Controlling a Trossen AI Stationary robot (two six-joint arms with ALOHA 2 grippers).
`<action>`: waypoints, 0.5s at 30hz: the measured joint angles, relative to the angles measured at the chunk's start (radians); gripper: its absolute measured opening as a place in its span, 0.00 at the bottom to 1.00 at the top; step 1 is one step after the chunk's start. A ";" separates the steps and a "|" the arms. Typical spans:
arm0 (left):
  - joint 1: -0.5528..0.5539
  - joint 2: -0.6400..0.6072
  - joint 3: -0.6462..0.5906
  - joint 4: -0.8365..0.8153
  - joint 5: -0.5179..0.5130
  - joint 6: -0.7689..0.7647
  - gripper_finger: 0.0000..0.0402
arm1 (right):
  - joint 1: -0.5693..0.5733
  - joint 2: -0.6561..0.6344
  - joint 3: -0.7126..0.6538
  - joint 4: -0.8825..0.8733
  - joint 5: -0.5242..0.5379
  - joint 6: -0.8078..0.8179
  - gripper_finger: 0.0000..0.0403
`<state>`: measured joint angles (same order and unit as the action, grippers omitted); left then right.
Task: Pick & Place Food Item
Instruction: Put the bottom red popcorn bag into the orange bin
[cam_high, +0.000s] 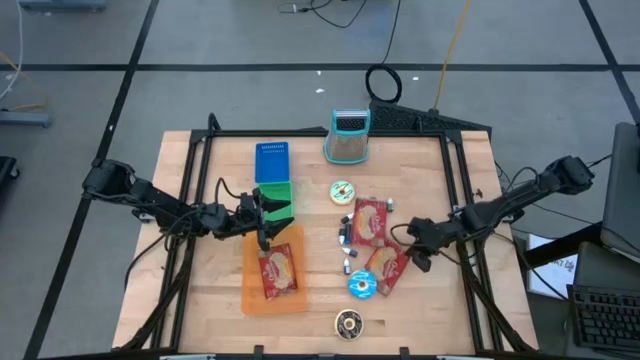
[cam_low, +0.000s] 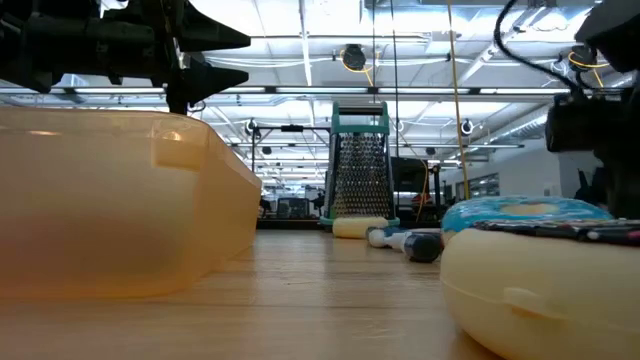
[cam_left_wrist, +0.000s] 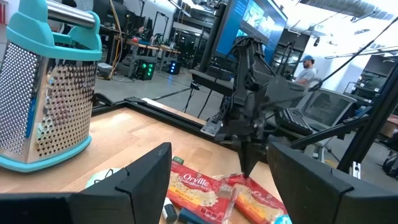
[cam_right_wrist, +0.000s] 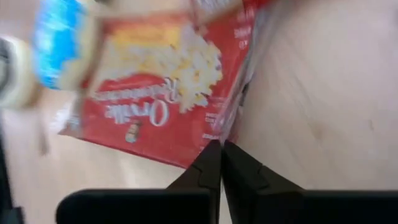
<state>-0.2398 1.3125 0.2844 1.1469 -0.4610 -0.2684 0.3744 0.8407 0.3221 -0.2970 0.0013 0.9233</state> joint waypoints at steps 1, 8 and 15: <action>0.000 0.000 0.000 0.000 0.000 0.000 0.67 | 0.000 -0.017 0.009 0.004 0.009 -0.013 0.00; 0.000 0.000 0.000 0.000 0.000 0.000 0.67 | 0.000 -0.143 0.049 0.050 0.080 -0.135 0.00; 0.000 0.000 0.000 0.010 -0.010 -0.006 0.67 | 0.000 -0.213 0.049 0.296 0.106 -0.442 0.00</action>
<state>-0.2398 1.3125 0.2844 1.1569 -0.4709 -0.2748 0.3740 0.6272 0.3714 -0.0006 0.1077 0.4818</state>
